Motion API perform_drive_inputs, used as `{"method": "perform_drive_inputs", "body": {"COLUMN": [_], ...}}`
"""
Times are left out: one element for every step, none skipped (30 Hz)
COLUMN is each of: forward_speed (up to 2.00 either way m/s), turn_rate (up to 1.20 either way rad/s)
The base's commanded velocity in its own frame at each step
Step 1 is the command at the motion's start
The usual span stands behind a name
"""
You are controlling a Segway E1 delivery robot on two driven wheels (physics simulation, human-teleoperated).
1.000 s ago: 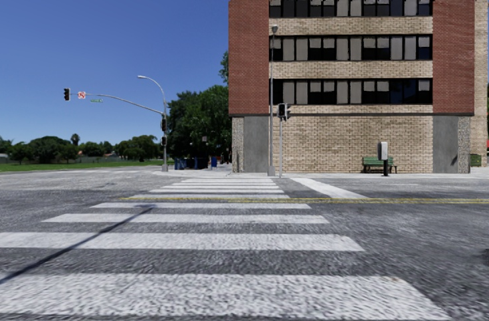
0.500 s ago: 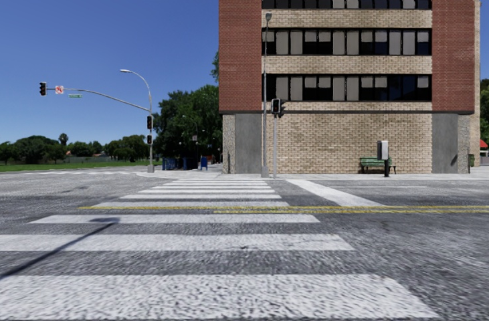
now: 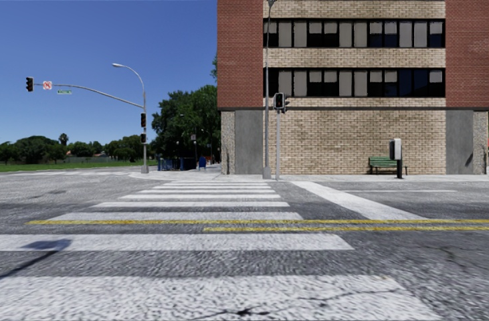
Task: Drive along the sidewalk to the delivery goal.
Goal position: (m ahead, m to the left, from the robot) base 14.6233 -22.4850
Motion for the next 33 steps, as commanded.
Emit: {"method": "perform_drive_inputs", "body": {"forward_speed": [2.0, 2.0, 2.0, 2.0, 2.0, 2.0, 2.0, 2.0, 2.0, 2.0, 2.0, 2.0, 2.0, 2.0, 2.0, 2.0, 2.0, 2.0, 2.0, 2.0, 2.0, 2.0, 2.0, 2.0, 2.0, 2.0, 2.0, 2.0, 2.0, 2.0, 2.0, 2.0, 2.0], "turn_rate": [0.0, 0.0, 0.0, 0.0, 0.0, 0.0, 0.0, 0.0, 0.0, 0.0, 0.0, 0.0, 0.0, 0.0, 0.0, 0.0, 0.0, 0.0, 0.0, 0.0, 0.0, 0.0, 0.0, 0.0, 0.0, 0.0, 0.0, 0.0, 0.0, 0.0, 0.0, 0.0, 0.0]}}
